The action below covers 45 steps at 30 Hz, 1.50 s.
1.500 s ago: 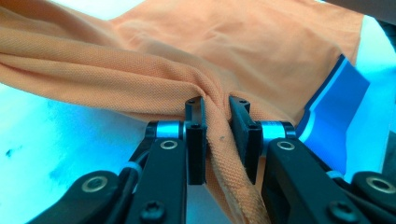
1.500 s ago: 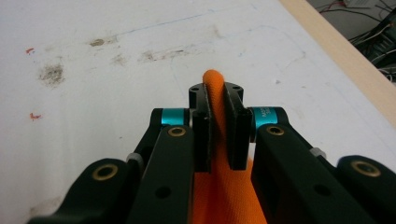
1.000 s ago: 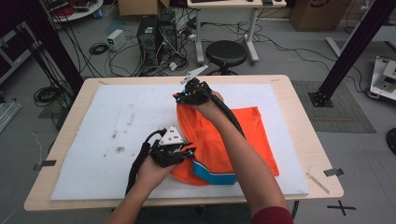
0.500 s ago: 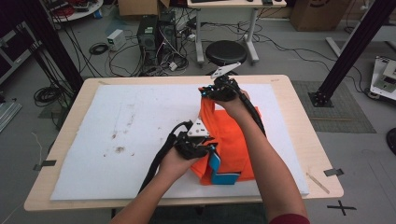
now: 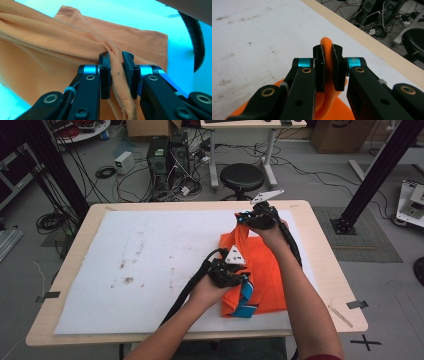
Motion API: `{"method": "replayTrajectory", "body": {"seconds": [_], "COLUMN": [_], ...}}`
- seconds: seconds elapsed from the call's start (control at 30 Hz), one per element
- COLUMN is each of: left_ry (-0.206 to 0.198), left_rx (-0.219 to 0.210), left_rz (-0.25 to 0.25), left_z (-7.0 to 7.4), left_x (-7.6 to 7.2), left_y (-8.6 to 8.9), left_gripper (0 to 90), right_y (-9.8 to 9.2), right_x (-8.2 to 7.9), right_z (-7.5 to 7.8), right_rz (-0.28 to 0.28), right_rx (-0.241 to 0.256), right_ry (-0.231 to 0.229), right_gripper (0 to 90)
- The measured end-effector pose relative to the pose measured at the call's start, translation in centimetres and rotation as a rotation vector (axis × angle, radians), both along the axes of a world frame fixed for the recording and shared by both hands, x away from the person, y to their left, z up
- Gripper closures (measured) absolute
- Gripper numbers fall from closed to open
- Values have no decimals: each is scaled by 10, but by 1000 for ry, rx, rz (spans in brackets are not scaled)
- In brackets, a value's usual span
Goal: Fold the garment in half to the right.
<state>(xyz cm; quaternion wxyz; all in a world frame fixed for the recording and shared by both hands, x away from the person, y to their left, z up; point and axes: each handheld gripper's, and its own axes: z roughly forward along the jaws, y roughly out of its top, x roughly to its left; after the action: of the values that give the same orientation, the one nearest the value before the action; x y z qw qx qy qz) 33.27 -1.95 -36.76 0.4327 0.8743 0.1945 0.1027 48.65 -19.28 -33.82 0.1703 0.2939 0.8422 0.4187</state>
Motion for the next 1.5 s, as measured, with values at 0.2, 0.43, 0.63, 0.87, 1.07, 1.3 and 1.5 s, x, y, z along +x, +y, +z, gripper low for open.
{"method": "replayTrajectory", "body": {"seconds": [0.2, 0.43, 0.63, 0.87, 1.07, 1.3, 1.5], "left_ry": [8, 24, 49, 65, 81, 45, 11], "left_rx": [12, 27, 45, 14, -51, -118, -141], "left_rz": [-13, -25, -35, -50, -52, -49, -11], "left_z": [-4, -14, -23, -32, -24, -4, 8], "left_x": [6, 12, 18, 17, 14, 8, 7], "left_y": [-21, -45, -59, -70, -66, -48, -24], "left_gripper": [777, 777, 774, 509, 404, 331, 279], "right_y": [-18, -33, -51, -64, -74, -79, -78], "right_x": [2, 5, 6, 5, 3, -8, -16], "right_z": [-7, -17, -32, -42, -40, -24, -10], "right_rz": [-36, -69, -113, -189, -239, -264, -264], "right_rx": [-1, -12, -3, 0, 3, 14, -7], "right_ry": [10, 28, 68, 96, 85, 17, -19], "right_gripper": [833, 825, 798, 513, 431, 390, 379]}}
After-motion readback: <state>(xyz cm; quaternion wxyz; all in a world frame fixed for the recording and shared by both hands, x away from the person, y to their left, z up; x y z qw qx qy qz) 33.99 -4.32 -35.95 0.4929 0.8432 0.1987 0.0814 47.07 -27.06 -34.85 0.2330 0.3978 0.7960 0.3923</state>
